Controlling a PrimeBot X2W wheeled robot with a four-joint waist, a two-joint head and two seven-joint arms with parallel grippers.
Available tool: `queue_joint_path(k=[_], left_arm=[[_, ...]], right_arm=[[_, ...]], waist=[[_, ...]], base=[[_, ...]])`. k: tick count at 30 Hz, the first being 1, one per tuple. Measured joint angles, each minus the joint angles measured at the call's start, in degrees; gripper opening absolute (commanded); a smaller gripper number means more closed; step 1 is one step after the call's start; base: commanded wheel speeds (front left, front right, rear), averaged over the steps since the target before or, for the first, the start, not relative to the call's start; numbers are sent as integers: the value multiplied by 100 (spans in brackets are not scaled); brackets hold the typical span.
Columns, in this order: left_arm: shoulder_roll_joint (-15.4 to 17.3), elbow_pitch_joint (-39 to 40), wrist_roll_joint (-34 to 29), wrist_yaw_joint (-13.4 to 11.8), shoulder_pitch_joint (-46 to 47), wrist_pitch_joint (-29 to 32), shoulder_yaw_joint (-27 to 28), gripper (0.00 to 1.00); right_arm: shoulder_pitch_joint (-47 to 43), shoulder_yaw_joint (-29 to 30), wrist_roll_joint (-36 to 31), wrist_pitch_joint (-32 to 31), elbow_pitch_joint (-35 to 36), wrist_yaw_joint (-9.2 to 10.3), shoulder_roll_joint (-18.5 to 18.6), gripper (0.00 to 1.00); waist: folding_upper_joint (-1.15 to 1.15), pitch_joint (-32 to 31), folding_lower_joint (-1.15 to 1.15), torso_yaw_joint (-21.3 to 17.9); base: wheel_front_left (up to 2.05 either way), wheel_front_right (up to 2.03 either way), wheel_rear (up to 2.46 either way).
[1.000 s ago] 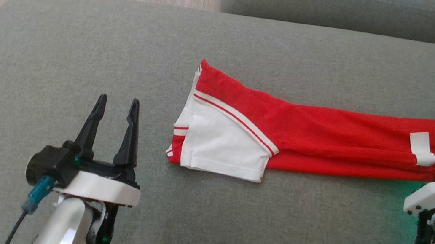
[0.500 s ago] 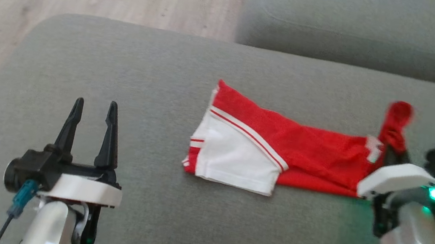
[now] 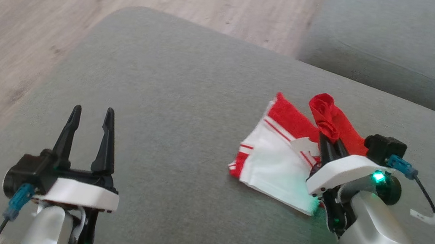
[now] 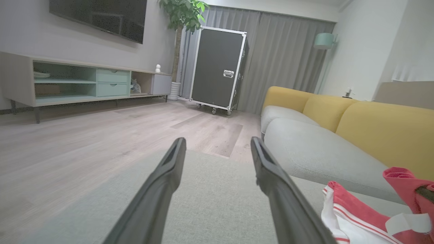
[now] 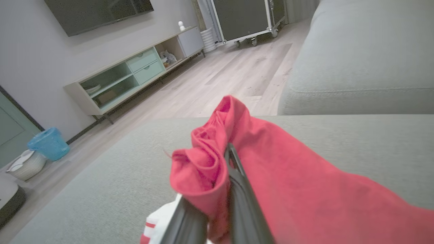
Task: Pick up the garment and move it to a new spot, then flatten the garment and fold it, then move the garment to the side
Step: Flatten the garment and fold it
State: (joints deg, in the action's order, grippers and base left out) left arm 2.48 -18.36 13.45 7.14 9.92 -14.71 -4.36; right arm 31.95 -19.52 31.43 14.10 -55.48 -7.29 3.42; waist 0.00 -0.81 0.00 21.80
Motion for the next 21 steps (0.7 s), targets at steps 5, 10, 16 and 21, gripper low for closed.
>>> queue_joint_path(k=[5,10,16,21], left_arm=[[0,-13,137,1,10,0,-105,100],[-1,32,230,1,26,0,-112,100],[-2,108,321,-8,35,0,-142,100],[-1,81,314,-8,35,0,-154,100]], right_arm=[[158,-592,412,9,-261,0,2,0],[205,-801,653,10,-399,0,3,0],[333,-992,661,10,-483,0,11,63],[189,-1860,1327,10,-30,0,32,100]], waist=[[0,145,0,470],[0,380,2,649],[0,539,1,753],[0,486,1,753]], base=[[0,0,0],[0,0,0],[0,0,0],[0,0,0]])
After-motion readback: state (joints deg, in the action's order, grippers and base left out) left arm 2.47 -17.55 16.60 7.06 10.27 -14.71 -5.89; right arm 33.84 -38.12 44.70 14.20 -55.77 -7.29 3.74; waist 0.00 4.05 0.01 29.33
